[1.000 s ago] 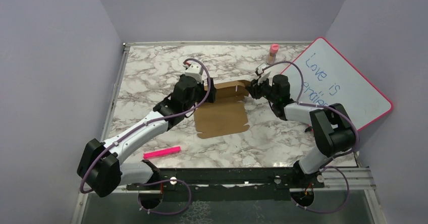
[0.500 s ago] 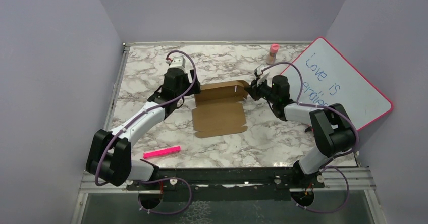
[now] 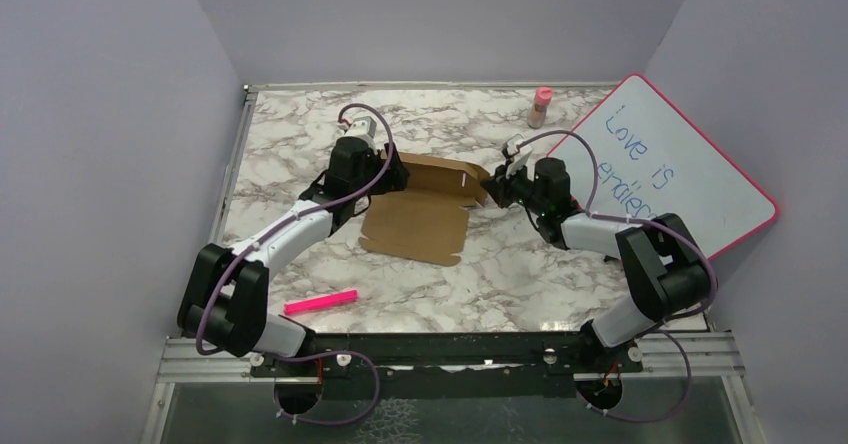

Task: Fold the paper box

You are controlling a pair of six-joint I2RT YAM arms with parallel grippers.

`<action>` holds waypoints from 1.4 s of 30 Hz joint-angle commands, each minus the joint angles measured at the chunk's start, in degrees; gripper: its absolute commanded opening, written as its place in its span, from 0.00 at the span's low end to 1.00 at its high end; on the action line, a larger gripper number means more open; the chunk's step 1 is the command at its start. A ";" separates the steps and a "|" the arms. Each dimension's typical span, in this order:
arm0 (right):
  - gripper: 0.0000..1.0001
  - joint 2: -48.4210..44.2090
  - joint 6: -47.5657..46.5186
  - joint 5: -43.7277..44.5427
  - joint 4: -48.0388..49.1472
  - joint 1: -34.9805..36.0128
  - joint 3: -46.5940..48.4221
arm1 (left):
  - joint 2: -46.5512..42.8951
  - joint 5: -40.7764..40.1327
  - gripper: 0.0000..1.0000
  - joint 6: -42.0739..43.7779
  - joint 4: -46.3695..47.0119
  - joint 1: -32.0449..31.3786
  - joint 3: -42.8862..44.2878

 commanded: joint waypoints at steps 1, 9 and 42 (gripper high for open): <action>0.08 -1.66 1.67 2.09 2.87 0.48 -2.00 | -4.05 -2.02 0.81 1.23 2.46 -0.48 -1.93; 0.08 -0.32 3.19 2.00 2.96 2.08 -1.91 | -6.90 -8.64 0.81 7.98 16.69 -11.87 -12.24; 0.08 1.51 2.37 0.67 2.24 5.48 -1.32 | 32.02 -21.91 0.87 23.61 50.36 -24.80 -7.74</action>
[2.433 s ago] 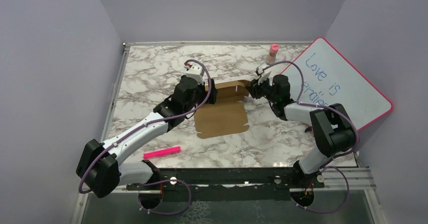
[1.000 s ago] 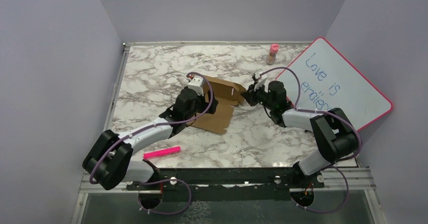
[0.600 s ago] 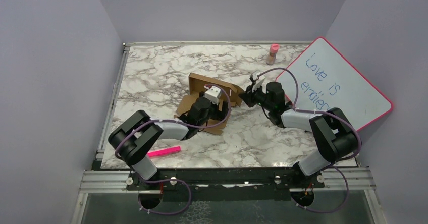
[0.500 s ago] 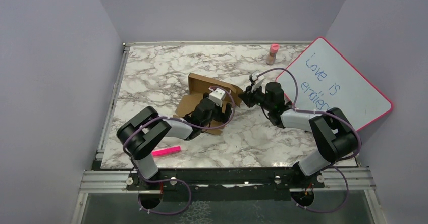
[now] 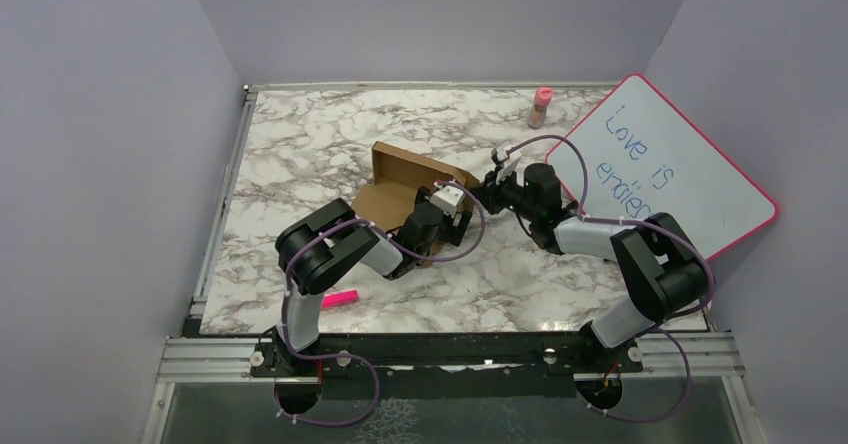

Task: Fold the paper box

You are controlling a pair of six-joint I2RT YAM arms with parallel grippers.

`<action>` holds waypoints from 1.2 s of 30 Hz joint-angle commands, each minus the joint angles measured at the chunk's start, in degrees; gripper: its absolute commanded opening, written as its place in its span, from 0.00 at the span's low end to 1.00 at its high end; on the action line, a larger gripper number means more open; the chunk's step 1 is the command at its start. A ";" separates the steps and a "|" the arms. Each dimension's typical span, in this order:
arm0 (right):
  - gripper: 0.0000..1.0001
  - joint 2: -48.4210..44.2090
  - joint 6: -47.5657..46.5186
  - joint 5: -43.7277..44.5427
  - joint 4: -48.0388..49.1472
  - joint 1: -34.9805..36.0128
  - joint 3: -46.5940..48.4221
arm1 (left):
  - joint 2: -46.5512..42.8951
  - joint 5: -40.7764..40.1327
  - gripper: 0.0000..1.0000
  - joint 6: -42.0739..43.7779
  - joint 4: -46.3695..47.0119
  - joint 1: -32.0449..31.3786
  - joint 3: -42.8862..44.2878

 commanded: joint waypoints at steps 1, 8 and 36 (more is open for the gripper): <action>0.08 1.39 -0.03 -0.55 0.58 0.67 0.06 | 1.48 -7.52 0.87 0.27 3.22 -0.10 0.69; 0.08 2.02 -2.05 -0.83 -0.10 1.15 0.60 | 2.33 -10.03 0.76 -0.19 5.70 -0.04 0.97; 0.15 2.54 -1.75 -4.23 1.28 1.88 0.28 | 2.42 1.93 0.55 -16.21 15.26 7.09 -5.70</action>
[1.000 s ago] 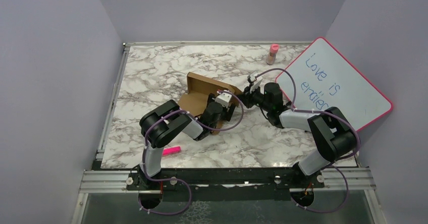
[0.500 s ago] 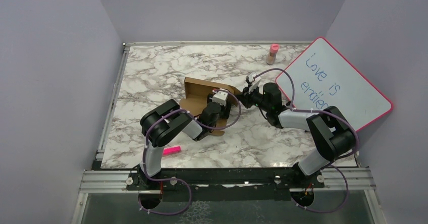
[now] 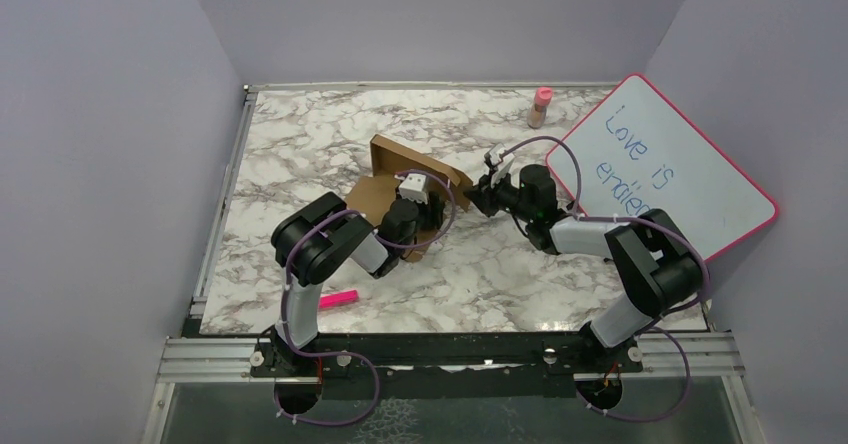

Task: Fold the paper box

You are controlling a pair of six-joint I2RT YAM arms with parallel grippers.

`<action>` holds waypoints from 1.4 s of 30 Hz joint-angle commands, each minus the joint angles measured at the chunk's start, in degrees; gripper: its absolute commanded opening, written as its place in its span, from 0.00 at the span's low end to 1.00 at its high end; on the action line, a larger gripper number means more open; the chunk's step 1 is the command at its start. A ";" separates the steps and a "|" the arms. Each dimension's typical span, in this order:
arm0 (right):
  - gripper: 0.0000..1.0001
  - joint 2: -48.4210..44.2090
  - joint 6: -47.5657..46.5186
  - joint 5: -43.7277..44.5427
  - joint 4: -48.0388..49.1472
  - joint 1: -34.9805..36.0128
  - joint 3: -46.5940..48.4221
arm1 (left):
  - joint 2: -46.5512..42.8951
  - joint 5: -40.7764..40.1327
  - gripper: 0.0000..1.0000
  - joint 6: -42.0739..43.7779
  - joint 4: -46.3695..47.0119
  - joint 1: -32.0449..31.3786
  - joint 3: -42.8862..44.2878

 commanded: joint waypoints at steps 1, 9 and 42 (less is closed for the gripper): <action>0.17 0.61 0.44 -2.93 -0.54 0.54 -0.09 | 0.96 3.61 0.55 -2.17 3.40 0.62 -1.20; 0.32 -3.51 0.51 -3.21 -2.73 0.00 0.30 | 1.94 6.29 0.55 -1.96 3.49 1.21 -1.96; 0.37 -4.42 -5.11 -4.59 -7.37 -11.15 8.62 | 1.32 9.94 0.54 -4.02 3.64 4.09 -5.05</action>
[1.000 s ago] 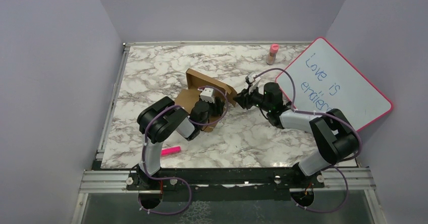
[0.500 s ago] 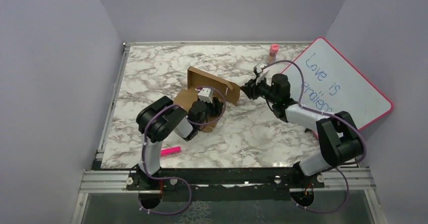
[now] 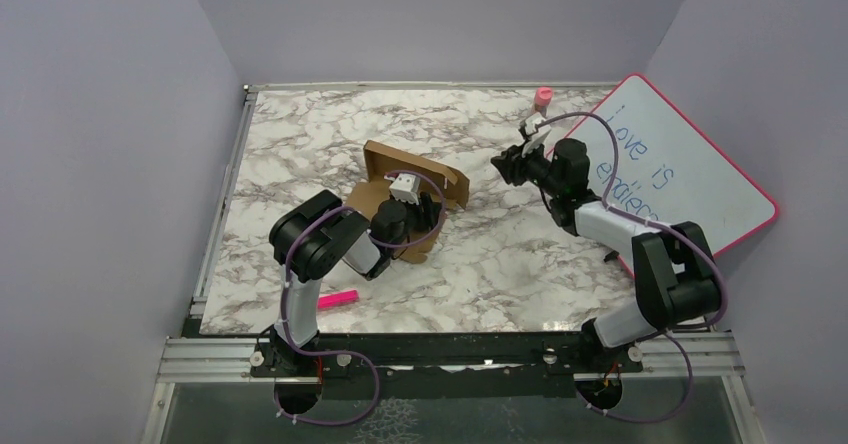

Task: Fold the paper box

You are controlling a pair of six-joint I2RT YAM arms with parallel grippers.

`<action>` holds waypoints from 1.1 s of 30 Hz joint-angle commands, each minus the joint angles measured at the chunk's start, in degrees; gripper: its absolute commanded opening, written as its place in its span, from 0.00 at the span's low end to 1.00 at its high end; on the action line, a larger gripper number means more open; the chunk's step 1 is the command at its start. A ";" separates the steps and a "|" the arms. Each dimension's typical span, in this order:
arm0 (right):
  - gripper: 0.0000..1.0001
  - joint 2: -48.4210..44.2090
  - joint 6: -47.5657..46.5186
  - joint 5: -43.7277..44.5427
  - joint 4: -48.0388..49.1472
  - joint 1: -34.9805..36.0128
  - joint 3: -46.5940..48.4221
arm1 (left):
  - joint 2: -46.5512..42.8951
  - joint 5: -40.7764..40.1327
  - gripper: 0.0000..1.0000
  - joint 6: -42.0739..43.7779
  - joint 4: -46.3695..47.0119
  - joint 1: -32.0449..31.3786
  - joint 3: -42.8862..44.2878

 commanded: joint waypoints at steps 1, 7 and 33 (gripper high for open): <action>0.37 2.38 -3.09 -4.10 -2.13 0.10 3.94 | 0.64 1.78 0.54 -0.53 -2.34 0.53 -1.84; 0.39 9.27 -1.50 -12.44 -4.23 0.16 6.38 | -2.08 5.58 0.61 2.62 0.78 0.47 -4.01; 0.42 4.98 20.00 -8.11 4.91 4.45 -5.64 | -25.48 -0.64 0.62 -1.59 -26.92 0.04 -12.33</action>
